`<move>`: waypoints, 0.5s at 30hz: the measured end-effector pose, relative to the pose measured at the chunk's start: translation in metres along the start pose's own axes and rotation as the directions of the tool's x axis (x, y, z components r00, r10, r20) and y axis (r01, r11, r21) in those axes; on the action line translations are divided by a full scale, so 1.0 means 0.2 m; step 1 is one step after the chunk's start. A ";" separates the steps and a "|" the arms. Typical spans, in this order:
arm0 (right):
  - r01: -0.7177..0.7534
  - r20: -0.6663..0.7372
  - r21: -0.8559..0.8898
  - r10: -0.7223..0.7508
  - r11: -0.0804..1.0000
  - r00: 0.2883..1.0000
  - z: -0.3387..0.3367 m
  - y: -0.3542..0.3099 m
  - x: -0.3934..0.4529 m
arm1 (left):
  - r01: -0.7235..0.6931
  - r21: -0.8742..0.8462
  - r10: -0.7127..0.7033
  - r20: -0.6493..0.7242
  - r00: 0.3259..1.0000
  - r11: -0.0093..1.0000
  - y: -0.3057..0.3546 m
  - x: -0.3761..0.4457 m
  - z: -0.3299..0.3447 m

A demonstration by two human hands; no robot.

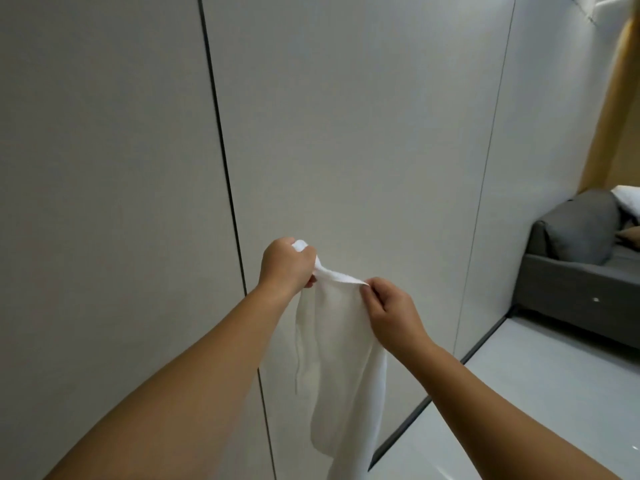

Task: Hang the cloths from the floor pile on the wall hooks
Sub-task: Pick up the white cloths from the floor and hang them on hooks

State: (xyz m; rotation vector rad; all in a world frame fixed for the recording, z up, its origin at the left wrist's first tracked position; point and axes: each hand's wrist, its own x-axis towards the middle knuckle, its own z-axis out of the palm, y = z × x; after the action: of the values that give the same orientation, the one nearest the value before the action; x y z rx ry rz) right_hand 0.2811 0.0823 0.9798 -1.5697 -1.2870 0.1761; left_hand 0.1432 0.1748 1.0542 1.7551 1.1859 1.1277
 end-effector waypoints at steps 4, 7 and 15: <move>0.041 -0.005 -0.048 -0.042 0.998 0.999 -0.05 -0.08 0.07 | 0.052 -0.046 -0.053 -0.004 0.999 0.998 -0.04 0.02 -0.02; 0.079 0.007 -0.089 -0.079 0.993 0.997 -0.07 -0.14 0.10 | 0.030 -0.054 -0.027 0.050 0.998 0.998 -0.05 0.02 -0.04; 0.159 0.038 -0.173 -0.154 0.972 0.987 -0.12 -0.26 0.16 | -0.342 0.270 0.342 0.048 0.939 0.900 -0.08 -0.03 -0.11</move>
State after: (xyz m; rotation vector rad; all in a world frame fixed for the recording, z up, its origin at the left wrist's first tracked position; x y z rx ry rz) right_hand 0.2775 0.0852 1.0462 -1.6087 -1.4718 -0.0186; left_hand 0.1162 0.1766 1.0467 2.2447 1.1016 1.2048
